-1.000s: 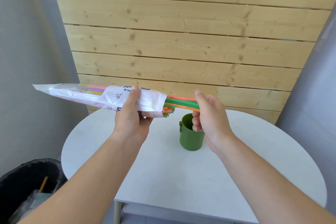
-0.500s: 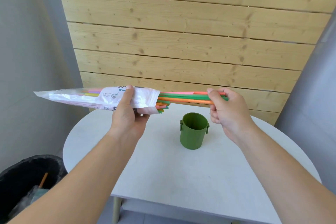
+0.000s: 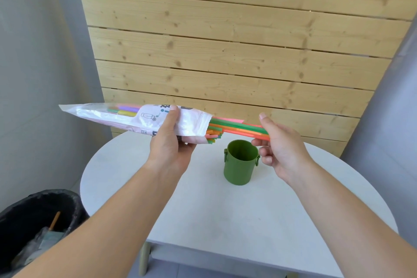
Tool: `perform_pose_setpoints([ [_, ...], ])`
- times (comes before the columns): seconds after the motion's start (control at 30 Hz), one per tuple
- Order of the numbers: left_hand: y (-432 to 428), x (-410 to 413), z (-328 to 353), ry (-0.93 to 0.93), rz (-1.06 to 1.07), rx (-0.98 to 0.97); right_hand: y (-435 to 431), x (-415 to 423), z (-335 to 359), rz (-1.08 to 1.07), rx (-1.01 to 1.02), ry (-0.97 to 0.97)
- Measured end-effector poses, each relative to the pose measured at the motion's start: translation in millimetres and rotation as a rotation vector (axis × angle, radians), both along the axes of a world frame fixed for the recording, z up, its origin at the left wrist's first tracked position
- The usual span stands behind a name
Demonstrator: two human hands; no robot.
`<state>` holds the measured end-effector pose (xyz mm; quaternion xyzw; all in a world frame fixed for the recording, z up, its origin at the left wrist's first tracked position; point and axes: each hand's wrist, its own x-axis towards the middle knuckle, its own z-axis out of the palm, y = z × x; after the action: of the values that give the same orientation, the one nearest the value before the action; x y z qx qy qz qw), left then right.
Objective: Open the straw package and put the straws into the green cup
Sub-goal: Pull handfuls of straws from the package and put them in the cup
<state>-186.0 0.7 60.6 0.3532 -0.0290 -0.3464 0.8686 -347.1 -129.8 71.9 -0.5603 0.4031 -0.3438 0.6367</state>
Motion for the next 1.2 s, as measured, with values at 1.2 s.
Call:
perform_pose_setpoints([
  [1.2, 7, 24, -2, 0.095, 0.090, -0.018, -36, -15, 13, -0.054, -0.432, -0.021],
])
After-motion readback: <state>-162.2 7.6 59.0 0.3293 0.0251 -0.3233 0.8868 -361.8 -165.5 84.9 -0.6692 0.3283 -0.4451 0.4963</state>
